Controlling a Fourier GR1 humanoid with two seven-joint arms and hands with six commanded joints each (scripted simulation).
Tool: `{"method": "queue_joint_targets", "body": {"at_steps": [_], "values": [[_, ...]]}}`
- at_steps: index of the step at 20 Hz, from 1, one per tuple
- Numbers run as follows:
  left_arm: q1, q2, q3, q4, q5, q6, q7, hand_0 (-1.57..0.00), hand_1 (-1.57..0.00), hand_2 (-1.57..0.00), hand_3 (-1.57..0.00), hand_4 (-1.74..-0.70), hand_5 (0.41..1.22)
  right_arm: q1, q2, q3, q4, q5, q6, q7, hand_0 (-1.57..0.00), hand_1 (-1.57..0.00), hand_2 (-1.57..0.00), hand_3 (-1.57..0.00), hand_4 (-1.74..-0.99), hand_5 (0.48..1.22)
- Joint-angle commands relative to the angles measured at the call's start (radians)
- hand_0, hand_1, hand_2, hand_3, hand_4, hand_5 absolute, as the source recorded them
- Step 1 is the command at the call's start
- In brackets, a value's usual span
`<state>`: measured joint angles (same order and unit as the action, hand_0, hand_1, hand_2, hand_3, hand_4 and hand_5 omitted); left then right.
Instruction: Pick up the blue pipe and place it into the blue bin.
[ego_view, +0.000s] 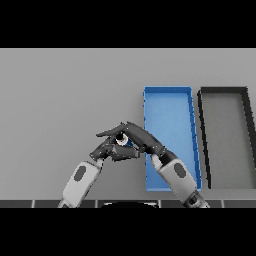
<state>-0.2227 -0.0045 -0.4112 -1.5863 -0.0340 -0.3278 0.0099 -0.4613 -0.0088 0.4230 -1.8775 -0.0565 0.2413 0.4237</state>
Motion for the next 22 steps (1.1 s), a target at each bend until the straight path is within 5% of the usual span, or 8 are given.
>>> {"method": "queue_joint_targets", "body": {"at_steps": [1, 2, 3, 7, 9, 15, 18, 22], "values": [[0.004, 0.01, 0.003, -0.005, -0.009, 0.002, -0.018, -1.57, -1.57, -1.57, -1.42, -1.73, 1.221, 0.007, -0.002, 0.002, -0.007, 0.017, -0.011, -0.018, -1.55, -1.55, -1.55, -1.53, -1.728, 1.182], [0.007, 0.019, 0.003, -0.012, -0.03, 0.014, -0.044, -1.57, -1.57, -1.57, -1.45, -1.72, 1.221, 0.009, -0.003, 0.005, -0.014, 0.022, -0.016, -0.024, -1.55, -1.55, -1.55, -1.54, -1.731, 1.19], [0.008, 0.02, 0.0, -0.016, -0.053, 0.025, -0.045, -1.46, -1.34, -1.29, -1.17, -1.6, 1.221, -0.002, -0.004, 0.003, -0.01, 0.03, -0.025, -0.016, -1.56, -1.56, -1.56, -1.54, -1.733, 1.196], [-0.003, 0.046, 0.007, -0.009, -0.073, -0.075, -0.063, -0.6, -0.55, -0.53, -0.48, -1.21, 1.221, -0.001, 0.003, 0.011, -0.029, 0.02, -0.043, 0.037, -1.56, -1.56, -1.56, -1.56, -1.738, 1.211], [0.005, 0.051, 0.015, -0.011, -0.092, -0.082, -0.021, -0.38, -0.35, -0.34, -0.3, -1.08, 1.029, -0.002, 0.001, 0.016, -0.017, 0.038, -0.052, 0.044, -1.57, -1.57, -1.57, -1.56, -1.739, 1.214], [0.008, 0.023, 0.028, -0.005, -0.059, -0.068, 0.064, -0.1, -0.09, -0.09, -0.08, -0.97, 0.603, -0.008, 0.002, 0.021, -0.006, 0.051, -0.054, 0.009, -1.57, -1.57, -1.57, -1.57, -1.74, 1.219], [0.012, 0.041, 0.03, -0.009, -0.074, -0.066, 0.053, -0.05, -0.05, -0.04, -0.04, -0.95, 0.513, 0.0, 0.022, 0.016, -0.007, 0.033, -0.069, -0.019, -1.57, -1.57, -1.57, -1.57, -1.741, 1.22], [0.012, 0.033, 0.026, 0.007, -0.088, -0.052, 0.061, -0.02, -0.02, -0.02, -0.02, -0.92, 0.474, -0.043, 0.055, -0.047, -0.044, -0.092, -0.095, 0.066, -1.57, -1.57, -1.57, -1.57, -1.741, 1.221]]}}
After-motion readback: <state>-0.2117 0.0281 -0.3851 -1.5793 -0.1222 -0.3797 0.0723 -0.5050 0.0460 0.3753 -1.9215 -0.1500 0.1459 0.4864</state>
